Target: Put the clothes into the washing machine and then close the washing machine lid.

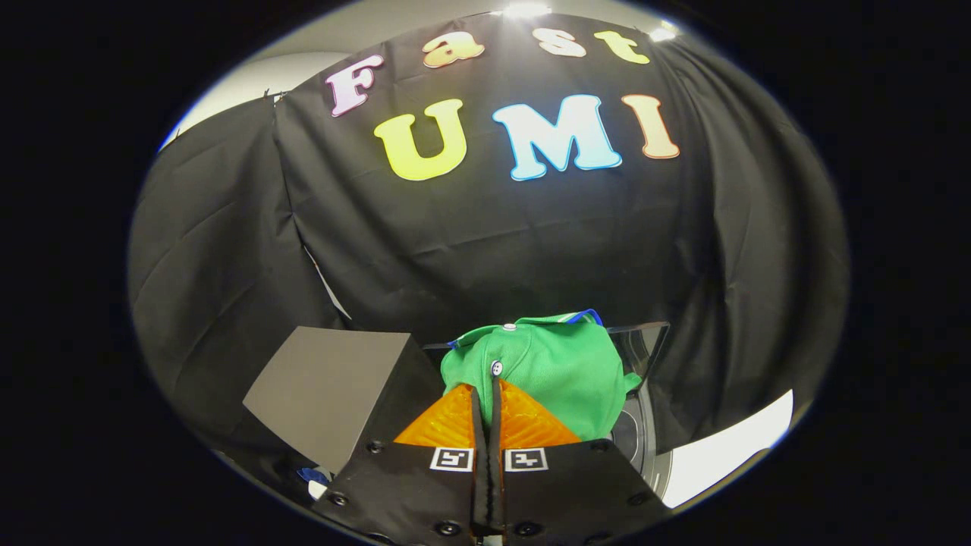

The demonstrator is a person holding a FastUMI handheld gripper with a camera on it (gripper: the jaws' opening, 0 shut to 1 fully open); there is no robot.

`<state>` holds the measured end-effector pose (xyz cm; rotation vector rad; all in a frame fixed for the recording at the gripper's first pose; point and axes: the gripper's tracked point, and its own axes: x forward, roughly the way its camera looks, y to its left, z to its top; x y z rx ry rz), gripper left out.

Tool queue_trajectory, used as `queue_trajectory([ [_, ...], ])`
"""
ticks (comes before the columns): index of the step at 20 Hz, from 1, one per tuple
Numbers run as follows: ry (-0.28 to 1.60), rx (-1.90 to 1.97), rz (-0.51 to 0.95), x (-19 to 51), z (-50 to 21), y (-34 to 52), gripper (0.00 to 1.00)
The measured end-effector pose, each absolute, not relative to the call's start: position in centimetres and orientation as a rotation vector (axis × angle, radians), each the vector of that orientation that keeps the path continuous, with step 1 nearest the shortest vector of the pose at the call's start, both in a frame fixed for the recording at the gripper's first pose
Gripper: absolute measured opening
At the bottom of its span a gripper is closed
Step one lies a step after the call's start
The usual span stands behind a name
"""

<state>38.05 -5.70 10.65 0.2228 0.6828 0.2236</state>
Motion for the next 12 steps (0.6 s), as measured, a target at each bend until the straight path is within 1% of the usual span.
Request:
queue_trajectory([
  [12, 0.778, 0.210, 0.247, 38.0, 4.4, -5.1, 0.01],
])
